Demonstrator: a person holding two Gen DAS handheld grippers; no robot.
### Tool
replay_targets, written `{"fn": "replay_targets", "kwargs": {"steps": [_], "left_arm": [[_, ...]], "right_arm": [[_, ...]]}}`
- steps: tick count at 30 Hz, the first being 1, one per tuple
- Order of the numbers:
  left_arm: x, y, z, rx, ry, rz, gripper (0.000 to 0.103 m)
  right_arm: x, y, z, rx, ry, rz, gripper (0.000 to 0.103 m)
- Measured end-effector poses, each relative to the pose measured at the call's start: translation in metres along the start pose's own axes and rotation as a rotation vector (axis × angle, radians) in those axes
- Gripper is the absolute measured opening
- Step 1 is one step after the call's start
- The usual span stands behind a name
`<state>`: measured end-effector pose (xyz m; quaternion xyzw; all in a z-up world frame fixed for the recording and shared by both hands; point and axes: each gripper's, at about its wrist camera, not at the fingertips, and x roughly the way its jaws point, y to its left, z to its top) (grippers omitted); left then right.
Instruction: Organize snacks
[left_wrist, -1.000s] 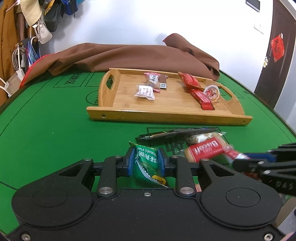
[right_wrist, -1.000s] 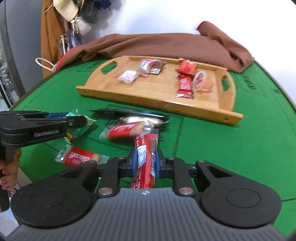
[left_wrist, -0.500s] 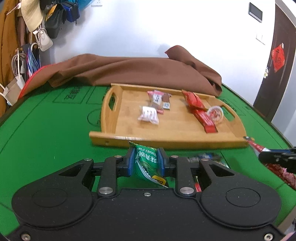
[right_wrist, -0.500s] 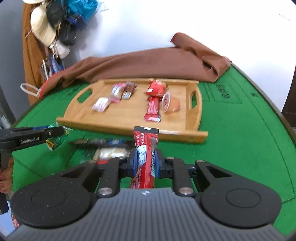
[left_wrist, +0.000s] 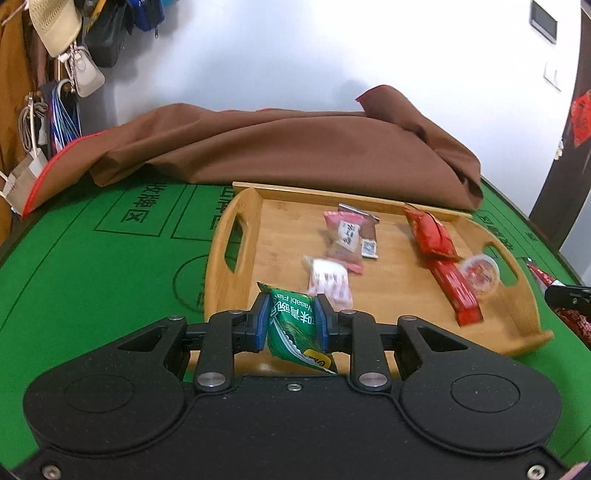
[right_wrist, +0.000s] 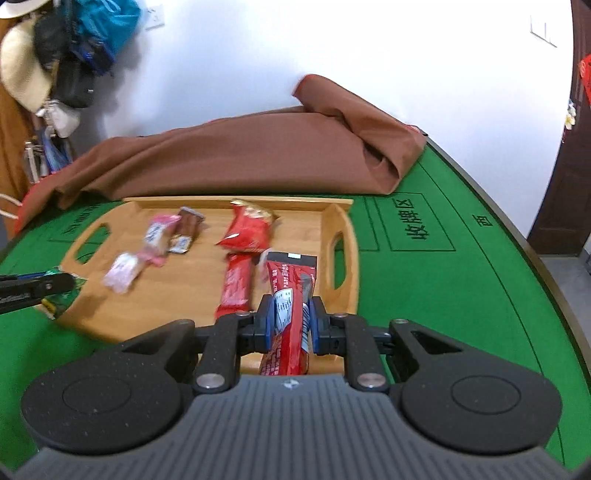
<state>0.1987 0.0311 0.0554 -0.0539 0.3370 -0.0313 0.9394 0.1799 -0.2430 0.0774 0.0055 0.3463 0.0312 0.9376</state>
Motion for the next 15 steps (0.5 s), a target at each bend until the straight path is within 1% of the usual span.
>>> {"fn": "replay_targets", "kwargs": {"steps": [7, 11, 15], "left_arm": [[0.032, -0.005, 0.017, 0.012, 0.009, 0.013, 0.024], [0.044, -0.008, 0.02, 0.035, 0.011, 0.032, 0.024], [0.053, -0.01, 0.02, 0.046, 0.015, 0.041, 0.024]], "right_arm": [[0.043, -0.005, 0.023, 0.017, 0.028, -0.037, 0.022], [0.065, -0.008, 0.027, 0.023, 0.049, -0.048, 0.022], [0.079, -0.006, 0.027, -0.016, 0.046, -0.07, 0.022]]}}
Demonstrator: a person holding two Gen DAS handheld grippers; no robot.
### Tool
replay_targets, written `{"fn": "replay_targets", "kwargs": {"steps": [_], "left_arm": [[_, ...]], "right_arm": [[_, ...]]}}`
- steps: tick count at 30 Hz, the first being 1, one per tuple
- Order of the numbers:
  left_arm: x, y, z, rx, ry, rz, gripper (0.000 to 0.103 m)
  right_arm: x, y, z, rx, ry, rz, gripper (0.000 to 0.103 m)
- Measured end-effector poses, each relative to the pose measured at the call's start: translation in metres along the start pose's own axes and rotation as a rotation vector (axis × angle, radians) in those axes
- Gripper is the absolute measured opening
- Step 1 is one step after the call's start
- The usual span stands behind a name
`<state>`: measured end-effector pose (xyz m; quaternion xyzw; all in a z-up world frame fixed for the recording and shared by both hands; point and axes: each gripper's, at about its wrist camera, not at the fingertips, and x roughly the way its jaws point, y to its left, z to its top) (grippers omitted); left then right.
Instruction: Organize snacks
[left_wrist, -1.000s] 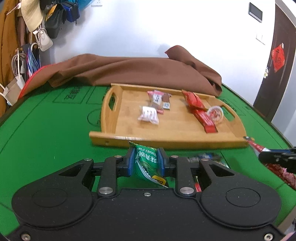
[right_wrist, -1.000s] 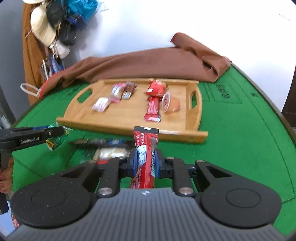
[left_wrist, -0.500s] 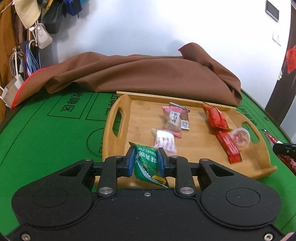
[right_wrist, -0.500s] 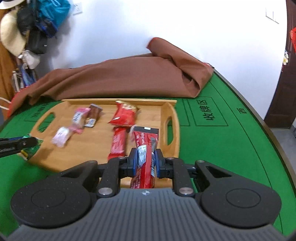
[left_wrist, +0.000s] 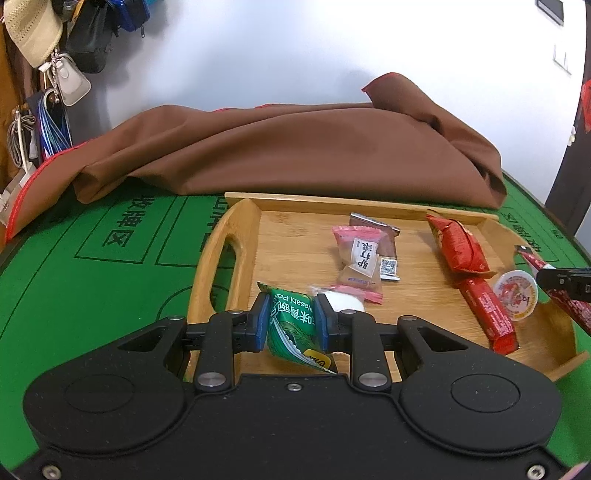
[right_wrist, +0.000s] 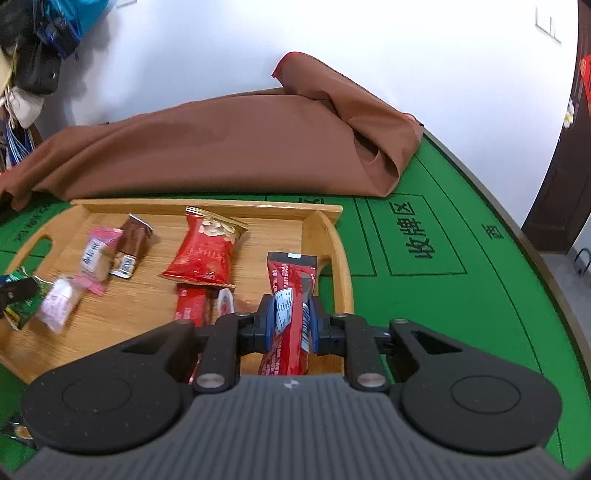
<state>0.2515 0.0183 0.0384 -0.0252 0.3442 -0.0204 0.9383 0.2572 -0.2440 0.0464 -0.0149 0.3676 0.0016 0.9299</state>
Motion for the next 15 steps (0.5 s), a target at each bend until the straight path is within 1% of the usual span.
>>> {"fn": "replay_targets", "kwargs": {"steps": [5, 11, 15], "left_arm": [[0.009, 0.001, 0.001, -0.01, 0.003, 0.001, 0.024], [0.014, 0.001, 0.002, -0.014, 0.009, -0.007, 0.024], [0.016, 0.0, 0.0, -0.018, 0.015, -0.013, 0.024]], "right_arm": [[0.014, -0.001, 0.0, 0.0, 0.014, 0.002, 0.022], [0.026, 0.003, -0.001, 0.026, 0.049, 0.058, 0.022], [0.032, 0.009, -0.001, 0.031, 0.055, 0.076, 0.023]]}}
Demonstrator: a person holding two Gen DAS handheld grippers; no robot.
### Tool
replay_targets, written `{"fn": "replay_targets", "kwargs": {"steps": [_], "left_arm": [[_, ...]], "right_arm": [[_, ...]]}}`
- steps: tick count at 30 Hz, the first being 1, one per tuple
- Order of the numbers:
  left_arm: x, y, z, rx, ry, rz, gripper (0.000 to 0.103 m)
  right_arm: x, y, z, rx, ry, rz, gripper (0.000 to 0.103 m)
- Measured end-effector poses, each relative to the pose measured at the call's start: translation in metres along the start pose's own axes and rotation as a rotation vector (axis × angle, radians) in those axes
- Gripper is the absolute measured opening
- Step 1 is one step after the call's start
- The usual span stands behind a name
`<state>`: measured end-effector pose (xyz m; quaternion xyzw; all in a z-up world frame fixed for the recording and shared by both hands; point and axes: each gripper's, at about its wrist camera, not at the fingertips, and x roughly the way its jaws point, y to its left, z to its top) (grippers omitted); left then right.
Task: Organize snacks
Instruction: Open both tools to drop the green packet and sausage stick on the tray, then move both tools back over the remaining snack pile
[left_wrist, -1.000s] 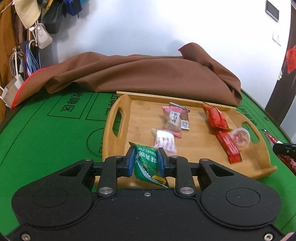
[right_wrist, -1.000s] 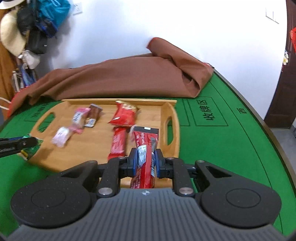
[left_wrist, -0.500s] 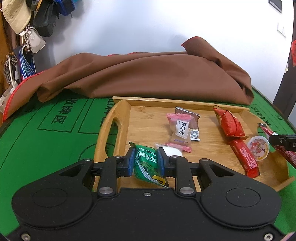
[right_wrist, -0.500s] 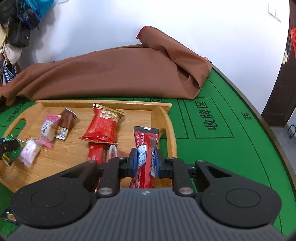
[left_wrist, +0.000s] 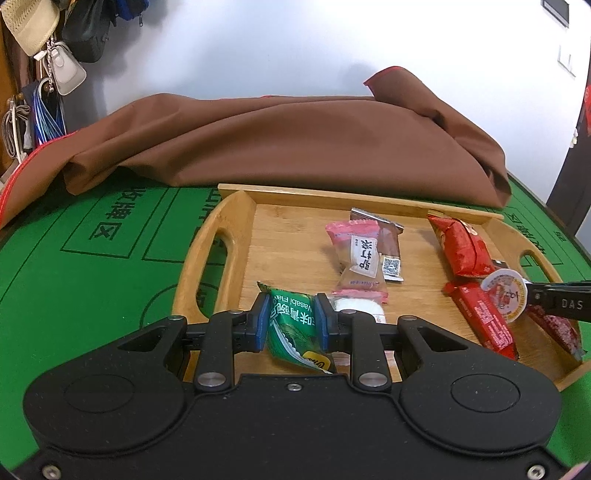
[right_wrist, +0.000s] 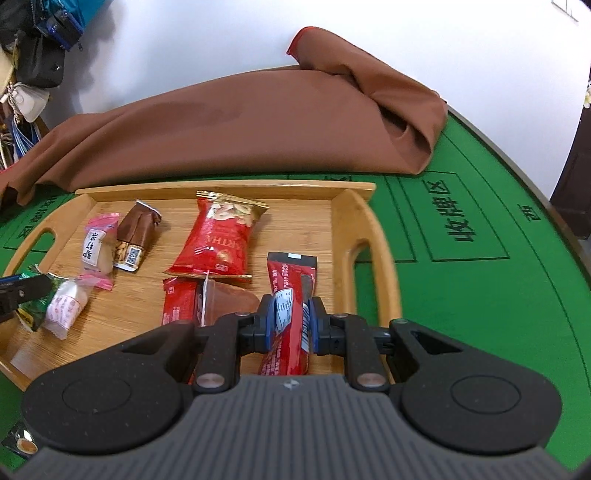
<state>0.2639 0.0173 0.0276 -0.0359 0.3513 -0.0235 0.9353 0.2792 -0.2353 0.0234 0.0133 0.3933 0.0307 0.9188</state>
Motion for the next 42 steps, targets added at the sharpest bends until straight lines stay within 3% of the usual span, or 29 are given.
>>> {"fn": "replay_targets", "kwargs": {"steps": [12, 15, 16, 18, 20, 23, 26, 34, 42], "left_arm": [[0.005, -0.008, 0.001, 0.003, 0.019, 0.01, 0.024], [0.004, -0.006, 0.001, -0.005, 0.014, 0.006, 0.024], [0.003, -0.006, 0.001, -0.004, 0.012, 0.009, 0.024], [0.001, -0.007, 0.001, 0.011, 0.005, 0.021, 0.028], [-0.003, -0.007, 0.002, 0.019, -0.003, 0.027, 0.038], [-0.012, -0.007, 0.001, 0.021, -0.021, 0.034, 0.043], [-0.024, -0.009, -0.001, 0.031, -0.039, 0.038, 0.054], [-0.063, -0.018, -0.015, 0.072, -0.093, 0.024, 0.084], [-0.099, -0.02, -0.044, 0.086, -0.117, 0.011, 0.093]], "right_arm": [[0.016, 0.006, 0.01, 0.025, -0.002, 0.021, 0.026], [0.014, 0.007, 0.009, 0.012, -0.014, 0.009, 0.035], [0.013, 0.006, 0.009, 0.012, -0.017, 0.004, 0.046], [0.01, 0.005, 0.01, 0.021, -0.028, 0.003, 0.047], [0.005, 0.002, 0.01, 0.034, -0.036, 0.008, 0.051], [-0.005, 0.002, 0.007, 0.021, -0.052, 0.003, 0.061], [-0.018, 0.001, 0.003, 0.01, -0.064, 0.015, 0.069], [-0.059, 0.008, -0.019, -0.047, -0.1, 0.074, 0.083], [-0.091, 0.023, -0.046, -0.085, -0.127, 0.125, 0.092]]}}
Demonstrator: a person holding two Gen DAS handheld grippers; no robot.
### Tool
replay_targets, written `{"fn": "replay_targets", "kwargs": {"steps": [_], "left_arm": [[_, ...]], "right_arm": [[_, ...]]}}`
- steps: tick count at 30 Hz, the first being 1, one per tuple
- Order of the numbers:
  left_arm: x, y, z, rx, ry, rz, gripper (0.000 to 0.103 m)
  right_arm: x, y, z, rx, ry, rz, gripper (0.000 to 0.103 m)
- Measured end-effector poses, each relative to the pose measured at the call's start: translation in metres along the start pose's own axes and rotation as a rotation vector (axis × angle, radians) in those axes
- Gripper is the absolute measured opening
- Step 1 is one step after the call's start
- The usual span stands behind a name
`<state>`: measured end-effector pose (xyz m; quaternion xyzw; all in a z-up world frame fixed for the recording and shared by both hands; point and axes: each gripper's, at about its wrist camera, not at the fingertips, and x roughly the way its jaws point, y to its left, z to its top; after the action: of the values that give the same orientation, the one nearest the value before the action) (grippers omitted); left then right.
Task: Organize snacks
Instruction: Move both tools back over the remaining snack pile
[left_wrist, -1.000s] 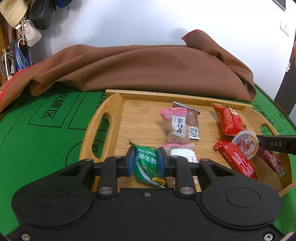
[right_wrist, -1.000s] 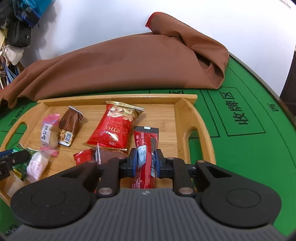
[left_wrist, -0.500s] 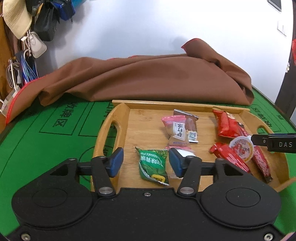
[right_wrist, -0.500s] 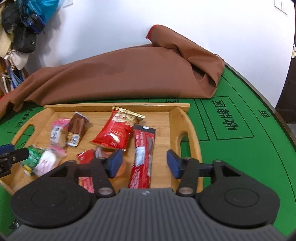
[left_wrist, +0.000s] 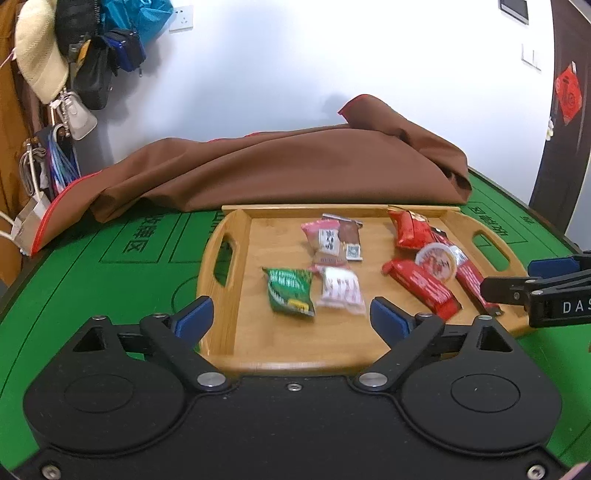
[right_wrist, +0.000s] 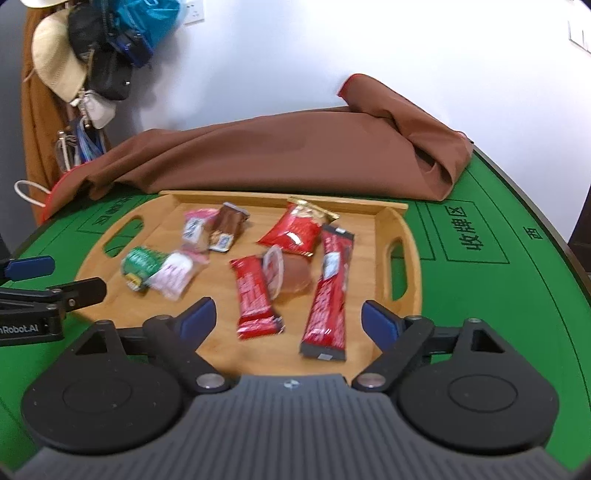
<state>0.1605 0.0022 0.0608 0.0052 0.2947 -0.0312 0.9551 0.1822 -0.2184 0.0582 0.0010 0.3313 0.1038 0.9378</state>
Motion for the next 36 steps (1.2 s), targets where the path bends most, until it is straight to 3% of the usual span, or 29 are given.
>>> {"fn": "replay_targets", "kwargs": {"steps": [7, 23, 36], "left_arm": [[-0.029, 0.0, -0.031, 0.006, -0.007, -0.01, 0.098], [-0.077, -0.006, -0.101, 0.003, 0.06, -0.059, 0.099], [-0.087, -0.032, -0.122, 0.008, 0.075, -0.104, 0.1]], "right_arm": [[-0.016, 0.018, -0.023, -0.046, 0.0, 0.036, 0.103], [-0.03, 0.027, -0.07, -0.048, 0.076, 0.059, 0.103], [-0.034, 0.015, -0.078, -0.008, 0.1, 0.037, 0.103]]}}
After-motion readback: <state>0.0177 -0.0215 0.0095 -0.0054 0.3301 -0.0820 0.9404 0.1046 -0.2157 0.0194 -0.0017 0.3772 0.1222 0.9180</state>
